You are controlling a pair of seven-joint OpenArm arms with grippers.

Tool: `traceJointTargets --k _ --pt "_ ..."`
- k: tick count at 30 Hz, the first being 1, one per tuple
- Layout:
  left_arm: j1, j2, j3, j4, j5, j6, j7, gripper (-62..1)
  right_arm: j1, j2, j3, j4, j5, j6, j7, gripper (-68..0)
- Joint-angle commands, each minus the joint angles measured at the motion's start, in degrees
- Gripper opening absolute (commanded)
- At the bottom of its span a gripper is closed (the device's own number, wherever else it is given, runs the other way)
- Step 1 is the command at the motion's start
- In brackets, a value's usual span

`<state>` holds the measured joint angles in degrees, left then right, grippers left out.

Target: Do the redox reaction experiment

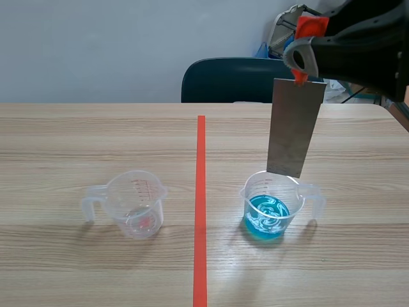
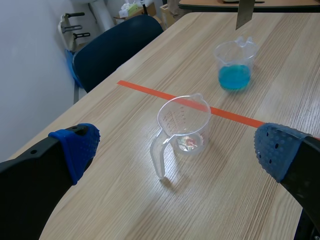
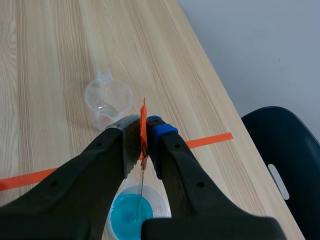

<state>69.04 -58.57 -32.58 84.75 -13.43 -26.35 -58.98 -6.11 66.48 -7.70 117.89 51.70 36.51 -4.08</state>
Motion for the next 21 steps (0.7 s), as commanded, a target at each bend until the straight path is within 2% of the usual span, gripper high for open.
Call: traceJointTargets --k 1,9,21 --pt "-0.3 0.1 -0.6 0.4 -0.4 0.1 -1.0 1.4 0.7 0.2 0.7 -0.7 0.6 0.7 1.1 -66.7" --pt "-0.3 0.1 -0.6 0.4 -0.4 0.1 -1.0 1.4 0.9 -3.2 1.4 -2.4 -1.4 4.0 1.0 -66.7" --pt "-0.3 0.1 -0.6 0.4 -0.4 0.1 -1.0 1.4 1.7 -5.5 1.4 -2.4 -2.9 4.3 1.7 -66.7"
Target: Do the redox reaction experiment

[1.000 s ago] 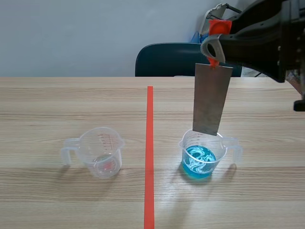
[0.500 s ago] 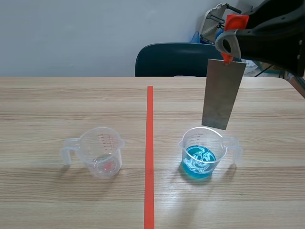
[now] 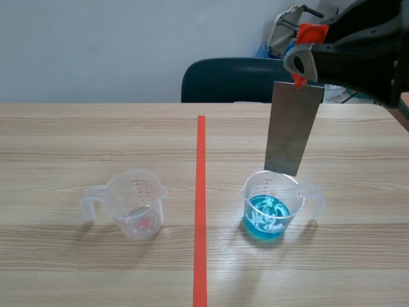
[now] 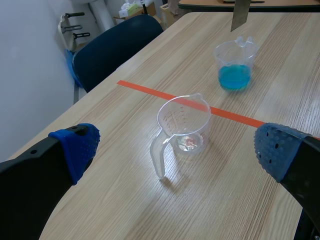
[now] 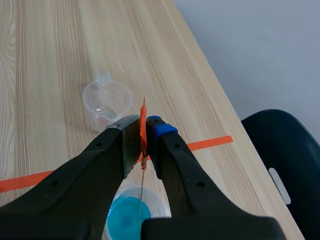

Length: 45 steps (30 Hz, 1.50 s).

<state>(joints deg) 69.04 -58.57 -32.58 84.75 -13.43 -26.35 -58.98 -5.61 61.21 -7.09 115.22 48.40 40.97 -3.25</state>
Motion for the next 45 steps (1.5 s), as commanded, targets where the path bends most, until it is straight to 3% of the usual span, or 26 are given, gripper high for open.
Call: traceJointTargets --k 1,45 --pt "-0.3 0.1 -0.6 0.4 -0.4 0.1 -0.9 1.4 1.3 -0.5 0.8 0.2 0.4 0.0 0.7 -66.7" --pt "-0.3 0.1 -0.6 0.4 -0.4 0.1 0.1 1.4 1.5 -0.9 0.8 0.2 -0.2 0.9 0.5 -66.7"
